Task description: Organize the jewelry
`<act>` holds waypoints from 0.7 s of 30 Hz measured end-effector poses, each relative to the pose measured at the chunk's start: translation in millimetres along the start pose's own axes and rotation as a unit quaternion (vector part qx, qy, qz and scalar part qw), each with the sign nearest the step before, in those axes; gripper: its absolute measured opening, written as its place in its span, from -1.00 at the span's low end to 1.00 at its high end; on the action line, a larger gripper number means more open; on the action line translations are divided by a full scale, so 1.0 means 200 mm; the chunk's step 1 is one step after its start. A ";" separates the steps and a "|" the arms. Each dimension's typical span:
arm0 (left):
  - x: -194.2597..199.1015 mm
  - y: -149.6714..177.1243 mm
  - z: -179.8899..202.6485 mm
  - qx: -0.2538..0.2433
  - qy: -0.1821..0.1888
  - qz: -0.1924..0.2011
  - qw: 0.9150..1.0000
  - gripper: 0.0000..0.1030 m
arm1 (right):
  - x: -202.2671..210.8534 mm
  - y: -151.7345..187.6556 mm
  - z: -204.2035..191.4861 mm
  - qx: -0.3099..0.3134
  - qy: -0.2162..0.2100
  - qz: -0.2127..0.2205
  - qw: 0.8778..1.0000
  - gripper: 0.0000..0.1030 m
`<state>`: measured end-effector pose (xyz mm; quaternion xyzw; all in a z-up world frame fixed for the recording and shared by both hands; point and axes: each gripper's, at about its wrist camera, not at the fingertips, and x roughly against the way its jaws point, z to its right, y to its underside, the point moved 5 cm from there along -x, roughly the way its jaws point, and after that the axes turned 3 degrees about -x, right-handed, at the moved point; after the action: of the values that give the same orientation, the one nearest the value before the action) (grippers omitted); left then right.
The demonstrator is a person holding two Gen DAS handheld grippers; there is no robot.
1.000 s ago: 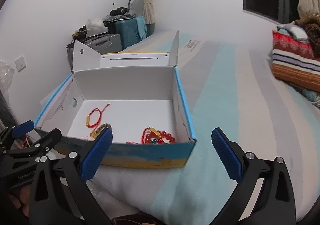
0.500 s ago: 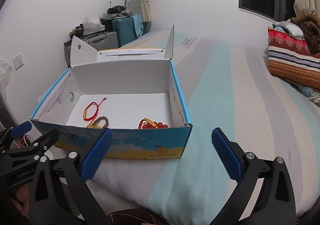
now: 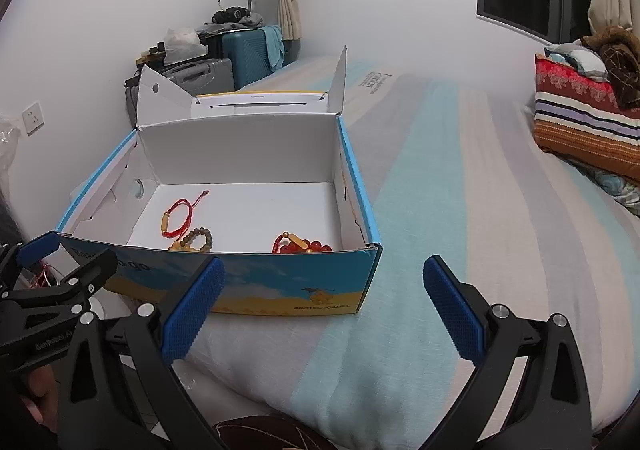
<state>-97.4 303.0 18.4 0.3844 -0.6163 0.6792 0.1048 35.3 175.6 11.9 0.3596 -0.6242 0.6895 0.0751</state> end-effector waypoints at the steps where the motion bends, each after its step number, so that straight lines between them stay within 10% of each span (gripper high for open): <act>1: 0.00 0.00 0.00 0.001 0.003 0.000 1.000 0.89 | 0.00 0.00 0.00 0.000 0.000 0.000 1.000 0.85; 21: 0.03 -0.01 -0.01 0.024 0.024 0.008 0.999 0.89 | -0.01 0.03 0.02 -0.004 0.000 -0.006 1.000 0.85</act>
<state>-100.2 302.8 24.1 0.3656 -0.6003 0.7035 0.1053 35.3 171.5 6.7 0.3629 -0.6251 0.6863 0.0807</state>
